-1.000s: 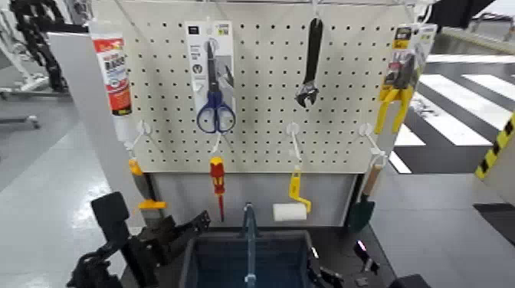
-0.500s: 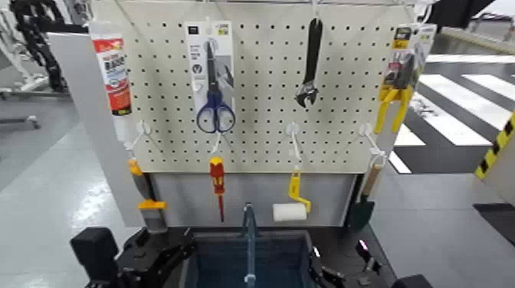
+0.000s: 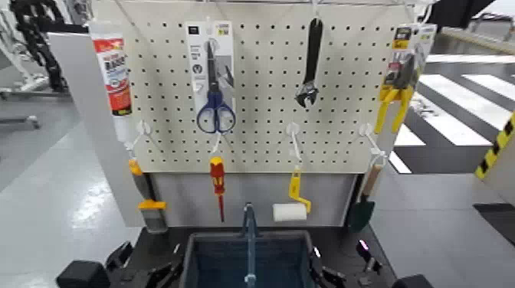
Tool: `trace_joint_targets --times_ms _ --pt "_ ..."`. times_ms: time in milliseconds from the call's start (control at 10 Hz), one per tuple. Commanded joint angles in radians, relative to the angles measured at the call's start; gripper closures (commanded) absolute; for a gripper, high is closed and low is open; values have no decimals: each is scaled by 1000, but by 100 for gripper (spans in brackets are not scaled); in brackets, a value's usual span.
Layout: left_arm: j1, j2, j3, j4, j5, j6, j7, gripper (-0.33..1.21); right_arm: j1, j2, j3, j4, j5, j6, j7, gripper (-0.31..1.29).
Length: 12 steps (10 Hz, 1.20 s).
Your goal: Place the crate on the table.
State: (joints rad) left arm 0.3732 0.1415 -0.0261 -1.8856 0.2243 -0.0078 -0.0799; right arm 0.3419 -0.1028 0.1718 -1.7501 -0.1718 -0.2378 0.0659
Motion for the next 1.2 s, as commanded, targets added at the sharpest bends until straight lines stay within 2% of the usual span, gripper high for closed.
trace_joint_targets --times_ms 100,400,1200 --pt "50 -16 -12 43 -69 -141 37 13 2 0 -2 -3 0 3 0 15" --pt "75 -19 -35 48 -92 -208 109 13 11 2 -5 -6 3 5 0 15" --pt "73 -20 -44 60 -95 -225 124 13 42 25 -37 -26 71 -3 17 15"
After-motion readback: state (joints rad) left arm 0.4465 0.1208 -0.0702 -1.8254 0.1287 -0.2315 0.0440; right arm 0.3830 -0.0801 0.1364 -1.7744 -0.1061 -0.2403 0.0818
